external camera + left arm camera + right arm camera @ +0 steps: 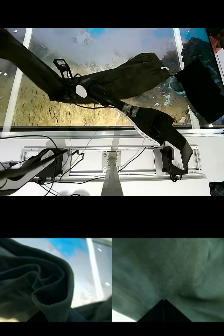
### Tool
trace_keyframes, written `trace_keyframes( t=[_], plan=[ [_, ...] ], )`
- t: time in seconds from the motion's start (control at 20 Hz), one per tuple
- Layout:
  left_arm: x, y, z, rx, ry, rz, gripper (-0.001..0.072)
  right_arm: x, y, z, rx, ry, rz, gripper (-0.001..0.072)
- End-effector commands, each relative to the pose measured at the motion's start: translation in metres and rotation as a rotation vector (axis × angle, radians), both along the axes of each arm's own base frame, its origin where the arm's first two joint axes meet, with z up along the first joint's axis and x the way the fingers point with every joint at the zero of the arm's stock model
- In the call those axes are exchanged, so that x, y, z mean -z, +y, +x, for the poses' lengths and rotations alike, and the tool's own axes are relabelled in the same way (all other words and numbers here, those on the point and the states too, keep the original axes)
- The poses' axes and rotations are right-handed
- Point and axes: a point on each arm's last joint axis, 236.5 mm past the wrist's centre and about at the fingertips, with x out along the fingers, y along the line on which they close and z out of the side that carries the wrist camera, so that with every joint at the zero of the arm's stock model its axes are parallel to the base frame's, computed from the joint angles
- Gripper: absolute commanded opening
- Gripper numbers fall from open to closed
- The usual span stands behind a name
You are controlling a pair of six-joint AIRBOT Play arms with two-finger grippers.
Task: Fold the clothes and pants, and hang the long-sleeved shirts on hangers.
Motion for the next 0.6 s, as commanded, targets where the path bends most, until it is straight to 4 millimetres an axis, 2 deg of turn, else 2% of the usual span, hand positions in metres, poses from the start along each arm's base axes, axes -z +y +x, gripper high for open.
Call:
trace_keyframes(
  t=[0.0,0.1,0.2,0.25,0.3,0.35,0.4,0.45,0.55],
  plan=[
    [0.036,-0.052,0.008,0.143,0.101,-0.057,0.0016,0.004,-0.068,0.049,0.041,-0.036,-0.176,0.0032],
    [0.064,-0.1,0.009,0.259,0.173,-0.071,0.0016,-0.003,-0.136,0.099,0.139,-0.025,-0.25,0.0032],
    [0.091,-0.163,0.001,0.401,0.242,-0.078,0.0016,-0.013,-0.211,0.145,0.262,0.006,-0.289,0.0032],
    [0.098,-0.195,-0.006,0.472,0.264,-0.093,0.0017,-0.019,-0.251,0.166,0.329,0.024,-0.297,0.0032],
    [0.104,-0.226,-0.014,0.537,0.285,-0.115,0.0075,-0.024,-0.287,0.181,0.387,0.043,-0.303,0.0032],
    [0.11,-0.253,-0.022,0.593,0.305,-0.13,0.0373,-0.028,-0.322,0.192,0.442,0.066,-0.31,0.0032],
    [0.118,-0.272,-0.03,0.635,0.325,-0.128,0.0705,-0.032,-0.354,0.198,0.487,0.093,-0.315,0.0032],
    [0.124,-0.281,-0.036,0.659,0.341,-0.116,0.0699,-0.035,-0.378,0.2,0.52,0.117,-0.321,0.0032],
    [0.124,-0.277,-0.036,0.656,0.344,-0.111,0.0698,-0.04,-0.419,0.199,0.566,0.156,-0.342,0.0032]
  ],
)
